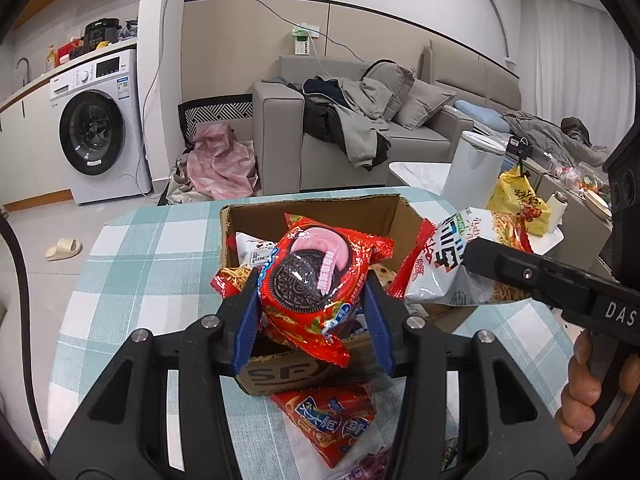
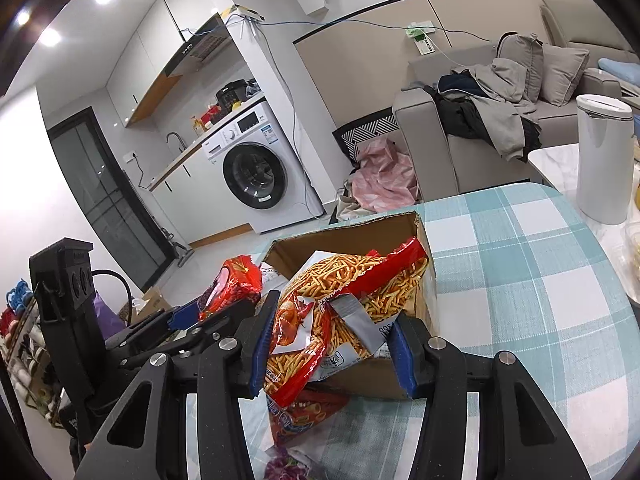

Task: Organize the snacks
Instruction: 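Open the right gripper over the box while the left releases the Oreo pack into it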

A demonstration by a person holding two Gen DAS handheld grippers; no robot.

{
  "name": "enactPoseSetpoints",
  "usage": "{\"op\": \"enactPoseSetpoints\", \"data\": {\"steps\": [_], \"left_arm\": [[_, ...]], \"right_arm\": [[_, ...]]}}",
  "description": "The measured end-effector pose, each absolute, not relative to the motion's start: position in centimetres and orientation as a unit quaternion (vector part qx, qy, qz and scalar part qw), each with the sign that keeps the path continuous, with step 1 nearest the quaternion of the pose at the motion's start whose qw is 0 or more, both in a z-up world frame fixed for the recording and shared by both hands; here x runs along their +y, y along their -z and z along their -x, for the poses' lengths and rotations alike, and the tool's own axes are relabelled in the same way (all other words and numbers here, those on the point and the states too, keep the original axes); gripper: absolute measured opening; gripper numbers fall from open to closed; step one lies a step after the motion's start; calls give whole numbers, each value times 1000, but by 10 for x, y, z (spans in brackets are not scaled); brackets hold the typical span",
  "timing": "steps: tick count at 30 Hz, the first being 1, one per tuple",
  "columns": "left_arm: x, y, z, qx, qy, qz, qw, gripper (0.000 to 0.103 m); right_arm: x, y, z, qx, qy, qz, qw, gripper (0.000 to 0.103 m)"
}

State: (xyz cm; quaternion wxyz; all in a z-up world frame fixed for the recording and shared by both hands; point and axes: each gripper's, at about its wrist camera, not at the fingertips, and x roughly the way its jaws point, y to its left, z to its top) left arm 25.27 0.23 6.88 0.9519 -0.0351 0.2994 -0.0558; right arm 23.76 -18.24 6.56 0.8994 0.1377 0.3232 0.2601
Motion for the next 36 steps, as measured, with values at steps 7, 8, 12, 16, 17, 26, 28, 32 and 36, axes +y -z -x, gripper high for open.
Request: {"op": "enactPoseSetpoints", "data": {"steps": [7, 8, 12, 16, 17, 26, 28, 32, 36], "left_arm": [[0, -59, -268, 299, 47, 27, 953, 45], [0, -58, -270, 300, 47, 26, 953, 45], [-1, -55, -275, 300, 47, 25, 952, 45], [-4, -52, -283, 299, 44, 20, 953, 45], [-5, -52, -285, 299, 44, 20, 953, 45], [-9, -40, -305, 312, 48, 25, 949, 45], [-10, -38, -309, 315, 47, 25, 948, 45], [-10, -31, -319, 323, 46, 27, 945, 45], [-13, -32, -319, 326, 49, 28, 944, 48]], "right_arm": [[-176, -63, -250, 333, -251, -124, 900, 50], [-175, -62, -251, 335, -251, -123, 900, 50], [-173, -59, -259, 341, -251, -119, 898, 50], [-170, -59, -265, 344, -249, -113, 898, 50], [-170, -58, -267, 344, -248, -113, 898, 50], [-167, -48, -282, 355, -243, -116, 895, 50], [-168, -43, -286, 359, -239, -115, 895, 50], [-169, -37, -293, 368, -239, -120, 891, 50], [-170, -37, -293, 366, -246, -125, 889, 53]]}}
